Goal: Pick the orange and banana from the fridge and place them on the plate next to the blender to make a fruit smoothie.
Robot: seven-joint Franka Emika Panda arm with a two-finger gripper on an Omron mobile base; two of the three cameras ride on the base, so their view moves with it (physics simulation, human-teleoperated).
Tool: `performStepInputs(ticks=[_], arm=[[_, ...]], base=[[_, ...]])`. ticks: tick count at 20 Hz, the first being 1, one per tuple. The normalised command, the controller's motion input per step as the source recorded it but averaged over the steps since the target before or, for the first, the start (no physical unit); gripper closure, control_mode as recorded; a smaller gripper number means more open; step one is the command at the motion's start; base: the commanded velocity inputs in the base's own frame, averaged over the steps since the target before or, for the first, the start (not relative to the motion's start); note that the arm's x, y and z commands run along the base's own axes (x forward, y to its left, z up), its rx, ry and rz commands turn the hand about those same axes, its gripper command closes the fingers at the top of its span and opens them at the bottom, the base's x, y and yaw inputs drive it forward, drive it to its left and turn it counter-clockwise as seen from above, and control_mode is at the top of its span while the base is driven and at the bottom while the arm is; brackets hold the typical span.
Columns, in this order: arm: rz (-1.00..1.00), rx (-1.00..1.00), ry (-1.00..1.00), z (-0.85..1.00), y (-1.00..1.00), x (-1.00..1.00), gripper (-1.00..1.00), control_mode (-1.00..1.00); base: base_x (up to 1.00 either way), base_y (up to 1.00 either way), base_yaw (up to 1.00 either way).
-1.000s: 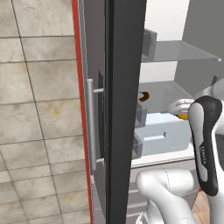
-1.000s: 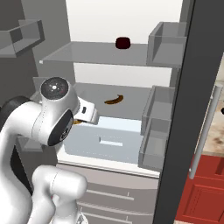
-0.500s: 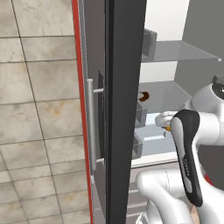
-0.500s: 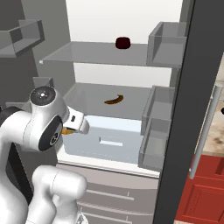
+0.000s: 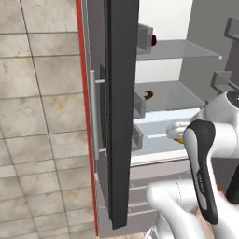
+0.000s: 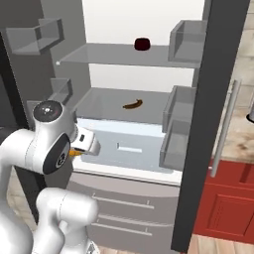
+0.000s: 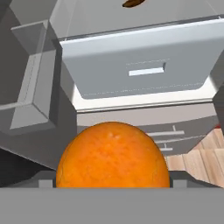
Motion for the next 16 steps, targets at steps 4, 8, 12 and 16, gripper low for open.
performStepInputs(ticks=[4,8,12,16], arm=[[0.0,0.0,0.0,0.0,0.0,0.0,1.0,1.0],[0.0,0.0,0.0,0.0,0.0,0.0,1.0,1.0],[0.0,0.0,0.0,0.0,0.0,0.0,1.0,1.0],[0.0,0.0,0.0,0.0,0.0,0.0,1.0,1.0]], base=[[-0.57,-0.05,-0.13],[-0.4,-0.06,-0.29],[-0.33,-0.11,-0.41],[-0.32,-0.13,-0.45]])
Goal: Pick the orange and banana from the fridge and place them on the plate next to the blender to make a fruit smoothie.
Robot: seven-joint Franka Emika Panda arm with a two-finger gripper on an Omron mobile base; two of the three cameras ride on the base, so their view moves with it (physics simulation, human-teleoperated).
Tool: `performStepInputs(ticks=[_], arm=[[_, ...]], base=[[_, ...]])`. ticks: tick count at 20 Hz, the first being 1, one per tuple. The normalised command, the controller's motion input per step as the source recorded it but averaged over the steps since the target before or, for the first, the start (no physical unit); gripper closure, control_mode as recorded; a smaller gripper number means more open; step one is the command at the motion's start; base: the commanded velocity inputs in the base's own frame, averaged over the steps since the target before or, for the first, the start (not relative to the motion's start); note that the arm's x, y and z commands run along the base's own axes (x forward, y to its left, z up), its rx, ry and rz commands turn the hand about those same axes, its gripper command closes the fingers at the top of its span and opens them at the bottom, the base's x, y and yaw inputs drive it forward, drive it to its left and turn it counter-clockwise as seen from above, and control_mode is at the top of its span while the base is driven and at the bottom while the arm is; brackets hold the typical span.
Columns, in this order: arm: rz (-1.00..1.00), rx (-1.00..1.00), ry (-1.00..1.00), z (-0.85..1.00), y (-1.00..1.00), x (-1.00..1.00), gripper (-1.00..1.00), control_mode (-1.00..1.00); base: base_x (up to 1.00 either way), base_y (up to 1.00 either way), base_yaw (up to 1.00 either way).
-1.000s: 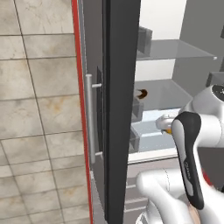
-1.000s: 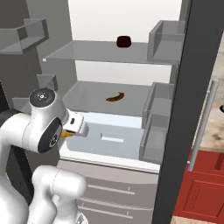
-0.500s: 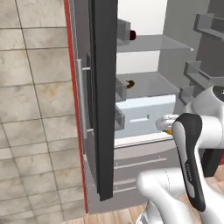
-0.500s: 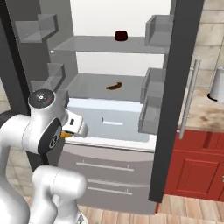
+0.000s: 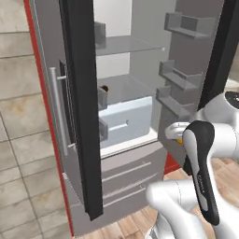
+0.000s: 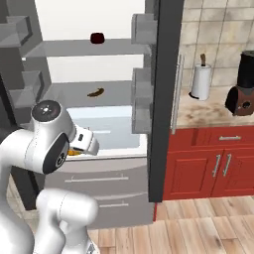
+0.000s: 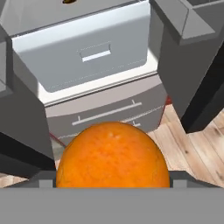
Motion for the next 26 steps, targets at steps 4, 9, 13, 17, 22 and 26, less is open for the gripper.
performStepInputs(ticks=[4,9,13,17,22,26], arm=[[0.0,0.0,0.0,0.0,0.0,0.0,1.0,1.0],[0.0,0.0,0.0,0.0,0.0,0.0,1.0,1.0],[0.0,0.0,0.0,0.0,0.0,0.0,1.0,1.0],[0.0,0.0,0.0,0.0,0.0,0.0,1.0,1.0],[0.0,0.0,0.0,0.0,0.0,0.0,1.0,1.0],[0.0,0.0,0.0,0.0,0.0,0.0,1.0,1.0]], base=[[-0.26,-0.16,-0.46],[-0.05,-0.48,-0.4],[0.11,-0.98,-0.28],[0.36,-1.0,-0.2],[0.68,-1.0,-0.08],[1.0,-1.0,0.05]])
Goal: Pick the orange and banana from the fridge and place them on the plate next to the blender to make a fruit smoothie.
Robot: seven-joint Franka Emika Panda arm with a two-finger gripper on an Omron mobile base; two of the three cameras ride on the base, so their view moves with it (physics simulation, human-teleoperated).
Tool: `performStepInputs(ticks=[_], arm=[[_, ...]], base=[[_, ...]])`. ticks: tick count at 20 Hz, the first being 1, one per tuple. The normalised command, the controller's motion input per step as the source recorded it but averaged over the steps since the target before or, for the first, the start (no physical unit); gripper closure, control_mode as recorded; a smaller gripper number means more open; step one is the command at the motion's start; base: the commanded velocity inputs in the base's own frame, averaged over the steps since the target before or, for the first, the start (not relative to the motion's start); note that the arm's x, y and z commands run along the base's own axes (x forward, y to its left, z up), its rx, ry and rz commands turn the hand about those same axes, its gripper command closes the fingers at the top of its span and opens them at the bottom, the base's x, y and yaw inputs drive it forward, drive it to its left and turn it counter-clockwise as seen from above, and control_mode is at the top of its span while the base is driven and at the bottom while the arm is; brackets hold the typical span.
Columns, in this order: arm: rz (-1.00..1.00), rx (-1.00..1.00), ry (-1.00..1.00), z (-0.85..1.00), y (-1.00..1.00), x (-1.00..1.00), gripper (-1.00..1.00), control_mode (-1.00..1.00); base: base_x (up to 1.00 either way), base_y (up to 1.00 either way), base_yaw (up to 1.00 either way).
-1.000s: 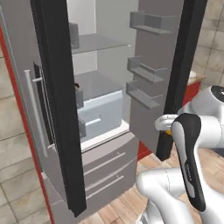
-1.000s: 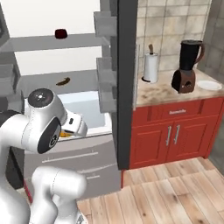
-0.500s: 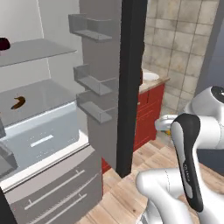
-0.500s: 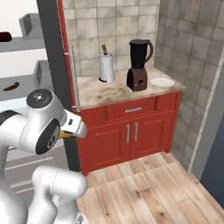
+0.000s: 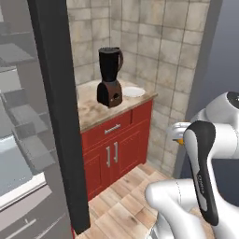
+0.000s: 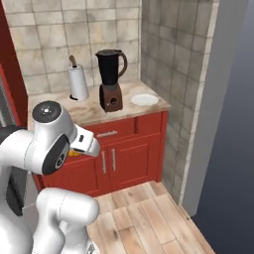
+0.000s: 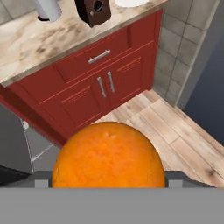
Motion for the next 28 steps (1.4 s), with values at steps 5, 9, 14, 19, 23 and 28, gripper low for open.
performStepInputs(ticks=[5,9,14,19,23,28], arm=[[0.0,0.0,0.0,0.0,0.0,0.0,1.0,1.0],[0.0,0.0,0.0,0.0,0.0,0.0,1.0,1.0],[0.0,0.0,0.0,0.0,0.0,0.0,1.0,1.0],[0.0,0.0,0.0,0.0,0.0,0.0,1.0,1.0],[0.0,0.0,0.0,0.0,0.0,0.0,1.0,1.0],[0.0,0.0,0.0,0.0,0.0,0.0,1.0,1.0]], base=[[1.0,-0.91,0.18],[1.0,-0.67,0.26],[0.96,-0.49,0.28],[0.73,-0.32,0.33],[0.39,-0.22,0.42],[0.41,-0.42,0.38]])
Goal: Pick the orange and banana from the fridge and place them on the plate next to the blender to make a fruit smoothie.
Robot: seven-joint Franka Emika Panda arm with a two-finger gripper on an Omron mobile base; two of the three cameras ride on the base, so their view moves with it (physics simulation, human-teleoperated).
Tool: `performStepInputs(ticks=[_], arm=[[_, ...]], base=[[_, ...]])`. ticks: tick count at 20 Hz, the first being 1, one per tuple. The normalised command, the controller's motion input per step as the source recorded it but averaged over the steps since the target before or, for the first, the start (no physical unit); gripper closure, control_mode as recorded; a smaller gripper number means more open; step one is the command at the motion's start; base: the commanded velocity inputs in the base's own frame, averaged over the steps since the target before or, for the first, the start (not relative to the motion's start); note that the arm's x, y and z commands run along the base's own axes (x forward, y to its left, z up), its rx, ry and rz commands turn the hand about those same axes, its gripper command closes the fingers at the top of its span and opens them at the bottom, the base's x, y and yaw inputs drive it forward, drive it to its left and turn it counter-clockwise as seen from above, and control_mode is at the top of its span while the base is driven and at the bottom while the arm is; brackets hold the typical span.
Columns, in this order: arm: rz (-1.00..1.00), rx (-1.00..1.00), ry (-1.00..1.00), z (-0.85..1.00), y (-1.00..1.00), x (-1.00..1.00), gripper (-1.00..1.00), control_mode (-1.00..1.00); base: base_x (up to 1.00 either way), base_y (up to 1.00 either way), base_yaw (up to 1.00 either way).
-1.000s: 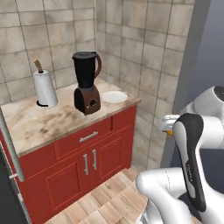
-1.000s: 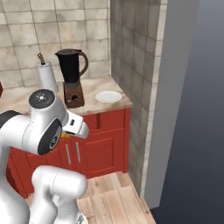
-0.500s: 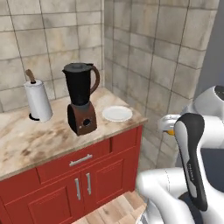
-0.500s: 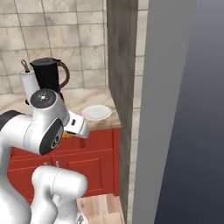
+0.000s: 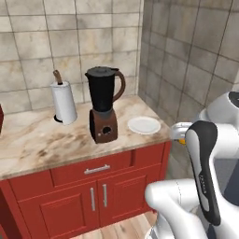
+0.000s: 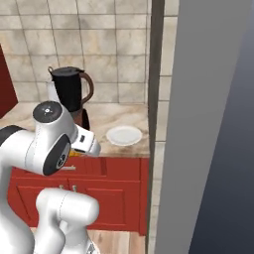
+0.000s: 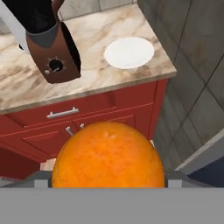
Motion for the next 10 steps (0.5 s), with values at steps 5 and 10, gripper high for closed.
performStepInputs(ticks=[5,10], arm=[[0.0,0.0,0.0,0.0,0.0,0.0,1.0,1.0],[0.0,0.0,0.0,0.0,0.0,0.0,1.0,1.0]], base=[[0.61,-0.47,0.23],[0.7,-0.22,0.07]])
